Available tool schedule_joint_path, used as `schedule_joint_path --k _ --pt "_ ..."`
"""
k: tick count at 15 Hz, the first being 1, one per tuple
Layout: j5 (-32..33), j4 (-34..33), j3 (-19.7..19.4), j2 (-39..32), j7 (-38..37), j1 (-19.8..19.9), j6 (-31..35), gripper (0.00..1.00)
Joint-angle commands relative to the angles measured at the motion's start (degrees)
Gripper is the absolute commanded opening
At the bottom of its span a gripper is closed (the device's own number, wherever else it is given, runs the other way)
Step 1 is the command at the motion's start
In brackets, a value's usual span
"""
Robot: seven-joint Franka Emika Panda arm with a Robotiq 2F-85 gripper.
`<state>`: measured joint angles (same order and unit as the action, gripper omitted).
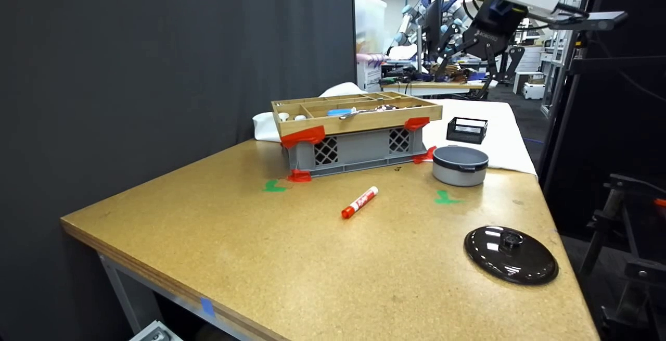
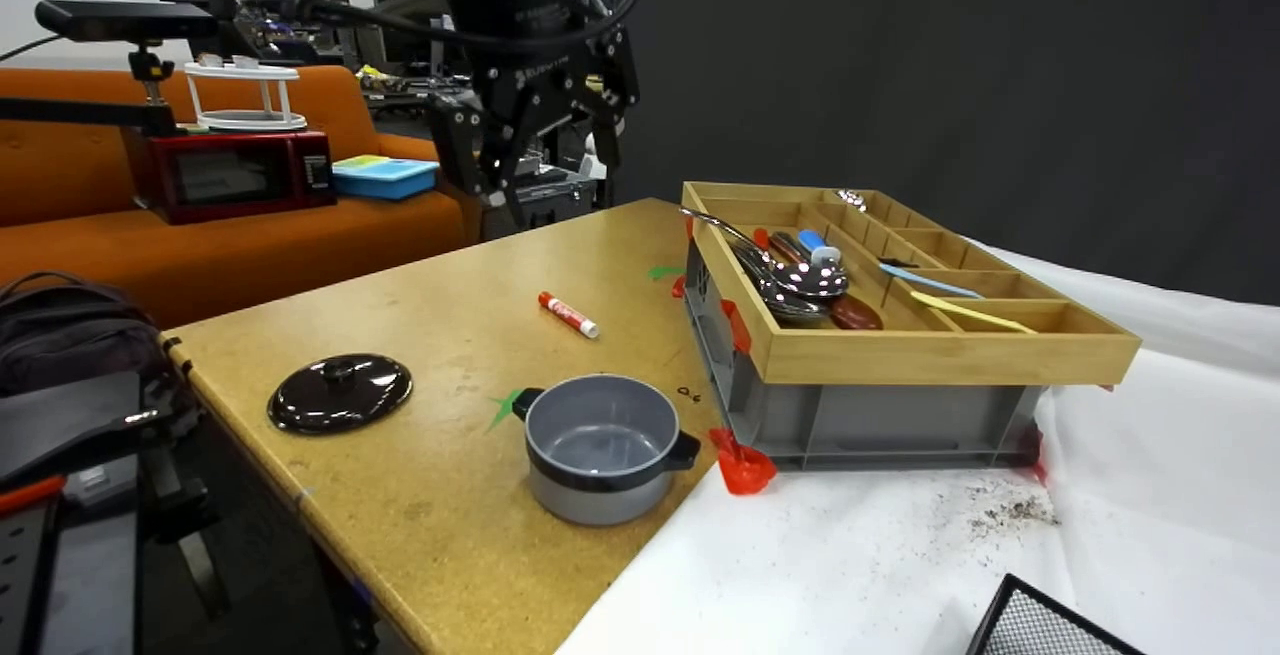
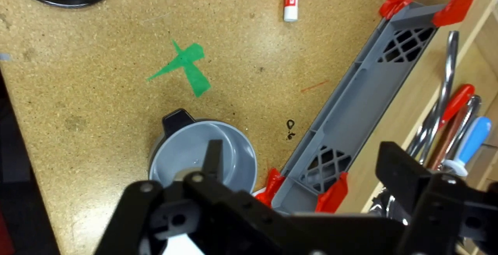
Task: Pick the marker from the bowl and put it on the table
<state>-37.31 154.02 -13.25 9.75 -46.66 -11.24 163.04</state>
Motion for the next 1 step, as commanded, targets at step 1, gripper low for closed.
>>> schedule_joint_path --k 1 --pt "1.70 1.04 5.31 4.53 -1.83 6.64 -4.23 1.00"
